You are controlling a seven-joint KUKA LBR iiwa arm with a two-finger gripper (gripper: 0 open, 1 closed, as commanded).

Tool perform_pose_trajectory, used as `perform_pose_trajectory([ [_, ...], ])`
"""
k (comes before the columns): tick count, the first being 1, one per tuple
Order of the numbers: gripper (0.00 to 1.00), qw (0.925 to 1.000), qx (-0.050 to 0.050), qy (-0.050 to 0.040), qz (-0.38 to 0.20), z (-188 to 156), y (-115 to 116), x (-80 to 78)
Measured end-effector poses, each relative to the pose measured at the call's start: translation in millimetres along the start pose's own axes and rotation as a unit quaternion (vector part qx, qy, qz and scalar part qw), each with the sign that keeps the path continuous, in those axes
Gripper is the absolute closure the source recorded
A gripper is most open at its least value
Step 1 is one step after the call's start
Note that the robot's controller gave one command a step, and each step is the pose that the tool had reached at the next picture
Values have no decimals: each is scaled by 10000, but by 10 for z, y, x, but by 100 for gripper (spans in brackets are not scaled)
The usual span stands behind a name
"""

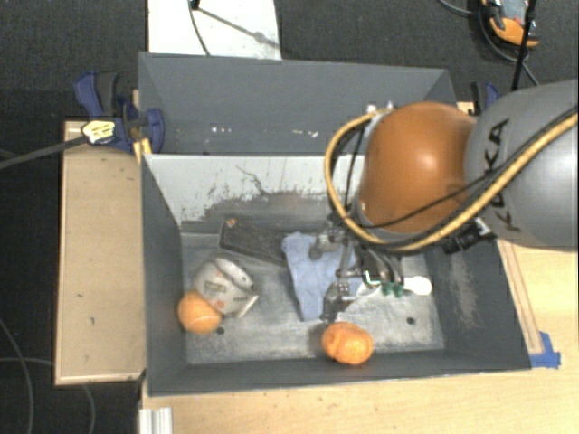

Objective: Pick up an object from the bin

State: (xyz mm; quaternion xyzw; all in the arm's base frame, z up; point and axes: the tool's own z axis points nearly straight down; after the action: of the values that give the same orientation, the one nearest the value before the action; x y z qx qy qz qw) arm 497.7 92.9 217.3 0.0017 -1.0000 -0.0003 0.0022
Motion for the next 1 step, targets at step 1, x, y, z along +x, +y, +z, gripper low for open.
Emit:
perform_pose_trajectory([
  [1,0,10000,-4,-35,16,-31,-5,-16],
])
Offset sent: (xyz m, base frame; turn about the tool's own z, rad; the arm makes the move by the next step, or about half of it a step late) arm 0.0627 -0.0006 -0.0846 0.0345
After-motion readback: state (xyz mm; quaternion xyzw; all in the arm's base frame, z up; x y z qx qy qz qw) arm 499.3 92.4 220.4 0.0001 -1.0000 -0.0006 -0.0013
